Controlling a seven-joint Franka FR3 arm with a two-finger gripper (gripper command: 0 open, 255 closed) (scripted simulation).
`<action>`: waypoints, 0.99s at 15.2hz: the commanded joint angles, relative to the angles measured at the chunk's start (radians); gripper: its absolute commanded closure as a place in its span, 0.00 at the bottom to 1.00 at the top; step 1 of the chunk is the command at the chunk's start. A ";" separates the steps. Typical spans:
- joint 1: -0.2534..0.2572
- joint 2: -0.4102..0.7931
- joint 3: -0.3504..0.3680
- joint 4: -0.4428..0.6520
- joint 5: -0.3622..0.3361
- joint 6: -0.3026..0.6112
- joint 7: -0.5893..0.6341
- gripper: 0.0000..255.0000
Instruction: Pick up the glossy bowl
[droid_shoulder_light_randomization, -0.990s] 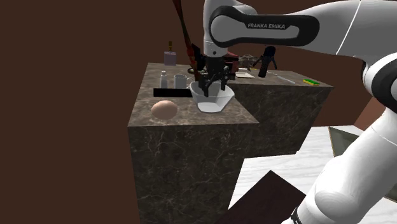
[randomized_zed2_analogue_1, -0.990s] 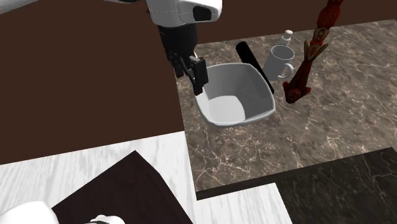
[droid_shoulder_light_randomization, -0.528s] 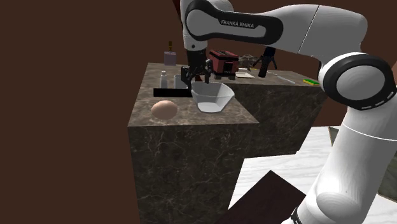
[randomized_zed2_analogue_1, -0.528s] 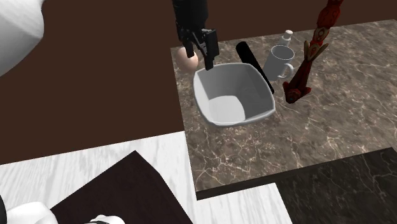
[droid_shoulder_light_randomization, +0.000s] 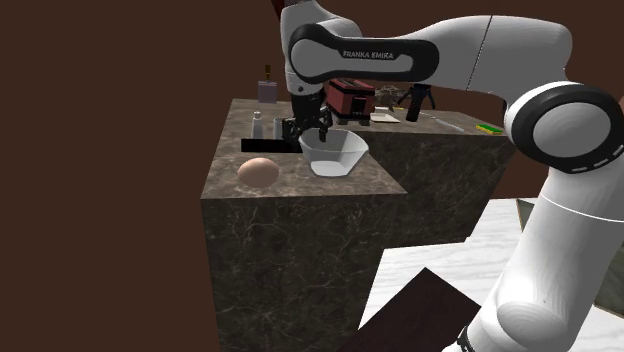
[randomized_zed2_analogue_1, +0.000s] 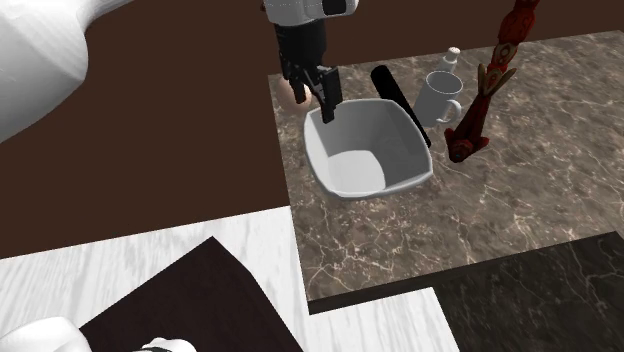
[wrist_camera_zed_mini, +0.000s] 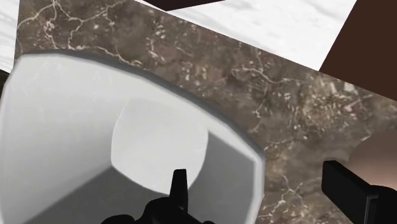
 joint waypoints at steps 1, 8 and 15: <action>0.000 -0.001 0.000 -0.005 0.000 0.004 0.001 1.00; 0.000 -0.002 0.000 -0.006 0.000 0.005 0.001 1.00; 0.006 0.020 0.002 0.090 -0.006 -0.069 -0.010 1.00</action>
